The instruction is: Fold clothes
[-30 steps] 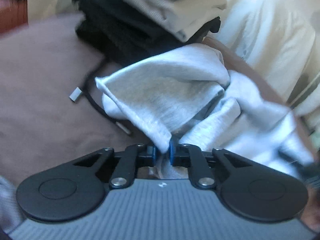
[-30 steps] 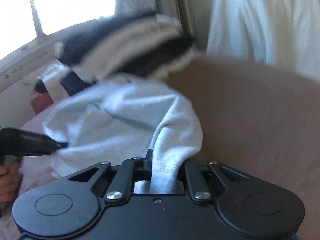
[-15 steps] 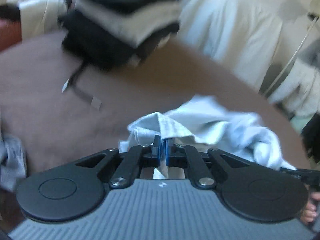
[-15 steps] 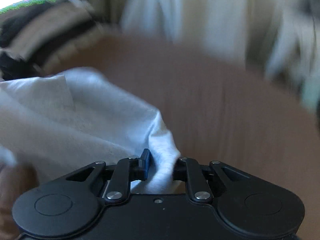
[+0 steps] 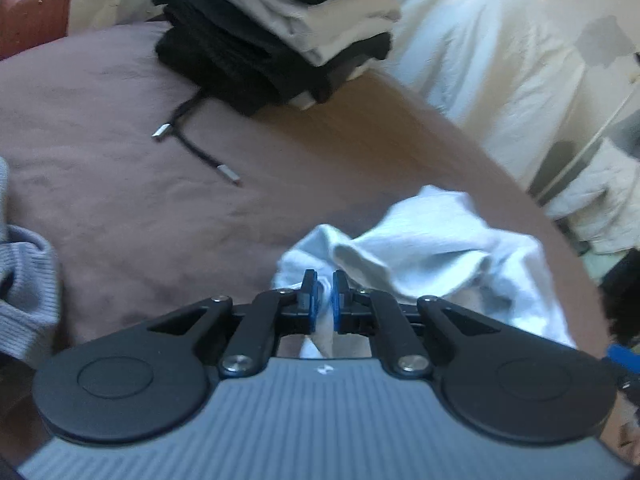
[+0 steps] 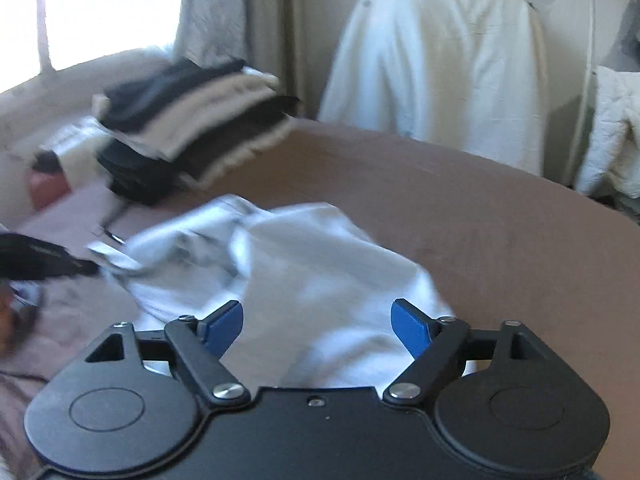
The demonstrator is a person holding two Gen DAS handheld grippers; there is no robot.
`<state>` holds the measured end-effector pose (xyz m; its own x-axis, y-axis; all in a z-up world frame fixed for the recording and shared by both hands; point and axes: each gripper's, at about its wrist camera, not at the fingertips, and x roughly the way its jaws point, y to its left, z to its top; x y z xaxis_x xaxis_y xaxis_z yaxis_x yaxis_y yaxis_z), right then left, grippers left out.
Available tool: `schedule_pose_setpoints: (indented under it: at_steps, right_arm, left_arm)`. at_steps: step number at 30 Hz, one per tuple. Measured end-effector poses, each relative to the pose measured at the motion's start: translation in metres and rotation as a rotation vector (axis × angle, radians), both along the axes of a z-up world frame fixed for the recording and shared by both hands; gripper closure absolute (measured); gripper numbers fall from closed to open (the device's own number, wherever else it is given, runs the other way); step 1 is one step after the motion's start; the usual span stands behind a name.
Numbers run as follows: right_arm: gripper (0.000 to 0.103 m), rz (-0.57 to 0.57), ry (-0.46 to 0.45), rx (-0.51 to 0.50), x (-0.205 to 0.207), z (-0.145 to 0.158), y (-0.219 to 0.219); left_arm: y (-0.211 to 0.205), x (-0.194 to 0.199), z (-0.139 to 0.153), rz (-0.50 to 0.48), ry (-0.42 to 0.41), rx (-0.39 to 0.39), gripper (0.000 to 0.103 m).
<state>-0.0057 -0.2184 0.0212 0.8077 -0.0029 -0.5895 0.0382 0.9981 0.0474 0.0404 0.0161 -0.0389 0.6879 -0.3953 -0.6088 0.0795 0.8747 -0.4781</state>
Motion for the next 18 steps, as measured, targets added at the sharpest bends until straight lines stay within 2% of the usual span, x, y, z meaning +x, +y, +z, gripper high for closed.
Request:
schedule_pose_setpoints:
  at_steps: [1,3,4,5,8,9,10,12,15,18]
  right_arm:
    - [0.012,0.023,0.011,0.013,0.006,-0.004,0.007]
    - [0.011,0.066,0.042,0.028,0.018,-0.015,0.018]
    - [0.011,0.077,0.064,0.041,0.025,-0.024,0.023]
    - [0.011,0.081,0.091,0.056,0.033,-0.034,0.027]
    - [0.011,0.053,0.151,0.129,0.060,-0.068,0.030]
    - [0.020,0.029,0.159,0.117,0.066,-0.076,0.028]
    - [0.048,0.014,0.163,0.072,0.069,-0.079,0.027]
    - [0.084,-0.004,0.170,-0.045,0.073,-0.079,0.024]
    - [0.097,-0.059,0.094,-0.179,0.067,-0.063,0.011]
    - [0.097,-0.147,-0.005,-0.318,0.058,-0.042,-0.013]
  left_arm:
    - [-0.002,0.001,0.002,-0.009,-0.020,0.000,0.093]
    - [-0.005,-0.001,0.005,-0.012,-0.074,0.011,0.073]
    - [-0.006,-0.003,0.007,-0.005,-0.100,0.018,0.046]
    - [-0.008,-0.005,0.008,0.005,-0.123,0.032,0.034]
    - [-0.018,-0.006,0.010,-0.017,-0.181,0.107,0.033]
    - [-0.022,-0.006,0.009,-0.033,-0.190,0.133,0.033]
    - [-0.025,-0.006,0.009,-0.046,-0.195,0.157,0.033]
    - [-0.030,-0.007,0.003,-0.059,-0.188,0.191,0.033]
    - [-0.036,-0.013,0.004,-0.065,-0.195,0.232,0.033]
    - [-0.043,-0.018,0.013,-0.074,-0.216,0.168,0.033]
